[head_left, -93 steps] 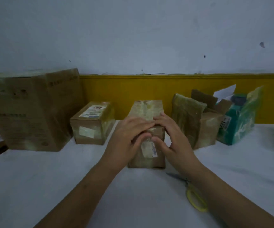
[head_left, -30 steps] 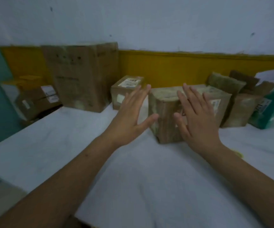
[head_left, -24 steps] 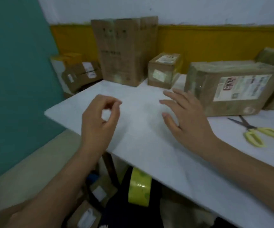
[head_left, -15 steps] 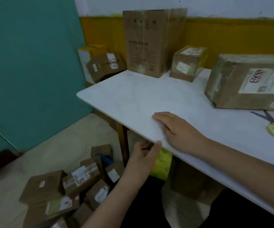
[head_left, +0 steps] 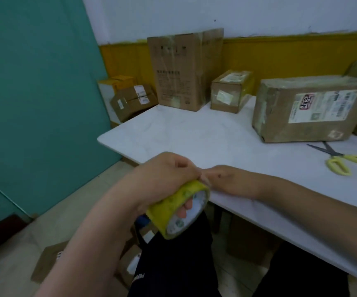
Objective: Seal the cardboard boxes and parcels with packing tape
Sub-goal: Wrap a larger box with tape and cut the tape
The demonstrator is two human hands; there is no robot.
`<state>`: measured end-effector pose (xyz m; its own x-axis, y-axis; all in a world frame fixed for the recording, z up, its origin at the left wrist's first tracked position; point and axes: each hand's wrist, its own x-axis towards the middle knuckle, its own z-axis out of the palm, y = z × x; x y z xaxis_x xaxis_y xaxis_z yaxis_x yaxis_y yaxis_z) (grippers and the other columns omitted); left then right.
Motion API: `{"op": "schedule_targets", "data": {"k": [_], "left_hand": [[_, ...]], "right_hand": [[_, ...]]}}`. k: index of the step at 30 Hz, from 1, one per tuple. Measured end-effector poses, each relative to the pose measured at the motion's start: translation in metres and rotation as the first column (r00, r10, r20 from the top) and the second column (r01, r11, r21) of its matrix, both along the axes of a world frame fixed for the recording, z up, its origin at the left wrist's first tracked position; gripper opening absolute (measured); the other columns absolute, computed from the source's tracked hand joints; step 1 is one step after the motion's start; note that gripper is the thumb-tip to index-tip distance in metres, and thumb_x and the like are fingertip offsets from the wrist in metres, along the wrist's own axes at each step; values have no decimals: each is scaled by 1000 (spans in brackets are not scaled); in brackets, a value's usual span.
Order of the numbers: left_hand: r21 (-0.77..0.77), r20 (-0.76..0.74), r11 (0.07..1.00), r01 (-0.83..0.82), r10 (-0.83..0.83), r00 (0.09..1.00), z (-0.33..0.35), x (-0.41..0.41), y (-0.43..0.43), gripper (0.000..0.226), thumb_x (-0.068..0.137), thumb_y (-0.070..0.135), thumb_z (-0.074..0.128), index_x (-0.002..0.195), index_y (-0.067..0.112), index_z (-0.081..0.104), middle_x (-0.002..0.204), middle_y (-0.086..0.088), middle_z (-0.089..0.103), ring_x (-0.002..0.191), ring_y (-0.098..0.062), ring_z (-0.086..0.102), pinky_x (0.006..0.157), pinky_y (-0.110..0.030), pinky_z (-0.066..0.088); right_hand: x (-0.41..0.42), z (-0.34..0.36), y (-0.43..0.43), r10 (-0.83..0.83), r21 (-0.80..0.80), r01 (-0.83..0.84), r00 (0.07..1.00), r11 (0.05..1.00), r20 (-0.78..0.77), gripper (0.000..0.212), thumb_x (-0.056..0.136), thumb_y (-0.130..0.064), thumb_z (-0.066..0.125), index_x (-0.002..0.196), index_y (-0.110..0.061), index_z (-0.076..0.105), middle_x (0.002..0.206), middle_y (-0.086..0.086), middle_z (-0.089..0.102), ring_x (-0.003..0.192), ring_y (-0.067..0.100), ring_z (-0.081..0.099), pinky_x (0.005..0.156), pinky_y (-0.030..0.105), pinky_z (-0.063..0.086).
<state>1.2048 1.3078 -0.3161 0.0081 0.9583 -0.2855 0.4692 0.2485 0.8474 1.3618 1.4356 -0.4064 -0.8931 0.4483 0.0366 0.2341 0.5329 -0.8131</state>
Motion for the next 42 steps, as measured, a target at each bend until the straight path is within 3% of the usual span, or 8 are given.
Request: {"op": "schedule_targets", "data": {"k": [2,4,11,17,21,28,36,42], "left_hand": [[165,-136,985,-51,74,988,7,-2,12,24,97,32,57,87,17,73,64,0,69,46,-8,61,49,-19,51],[277,-133,958,-78,119,984,11,3,25,24,99,30,54,90,16,71,73,2,69,46,1,60,40,-12,42],[411,49,907,-88,75,996,7,40,68,21,101,31,52,91,15,61,74,-14,69,42,-20,63,41,-27,49],[401,144,915,-35,-25,989,5,79,117,12,97,30,58,89,22,61,76,-14,66,46,-24,64,49,-39,56],[465,127,885,30,-100,987,15,100,146,22,95,30,64,116,25,59,79,10,62,46,9,59,41,-10,42],[484,308,873,53,-227,924,-3,137,160,48,100,31,56,118,65,28,72,-1,74,60,-20,72,64,-38,61],[357,540,933,-49,-164,826,-8,184,165,59,100,39,50,139,63,13,91,-16,74,73,-33,72,65,-42,61],[407,639,911,-60,-237,732,-7,204,159,52,106,34,38,139,63,10,72,-7,72,65,-24,67,64,-33,59]], "right_hand": [[1,16,-1,-169,-452,71,969,889,-181,69,87,-70,30,105,-15,66,107,-3,69,103,9,63,95,26,48],[6,30,2,-265,-581,65,927,812,-267,72,87,-68,30,105,-10,68,104,10,68,101,21,65,92,35,52],[35,71,16,-532,-190,501,742,844,-408,27,85,-28,71,92,-2,73,86,13,72,79,13,66,79,25,56],[74,94,44,-702,-215,677,617,704,-356,15,89,-15,70,85,-1,69,62,0,64,52,0,55,50,10,41],[102,102,71,-795,202,865,502,460,-341,17,88,-26,72,76,-13,71,62,-1,63,51,1,49,49,14,34],[133,121,98,-825,370,863,466,344,-321,20,88,-32,72,73,-20,69,67,0,65,62,10,59,56,22,44],[144,180,151,-863,649,720,469,248,-190,17,93,-30,66,78,-21,65,70,-13,57,68,5,53,51,10,33],[133,182,194,-765,669,577,643,469,-19,17,87,-31,74,80,-15,74,76,-4,70,74,8,62,61,23,46]]}}
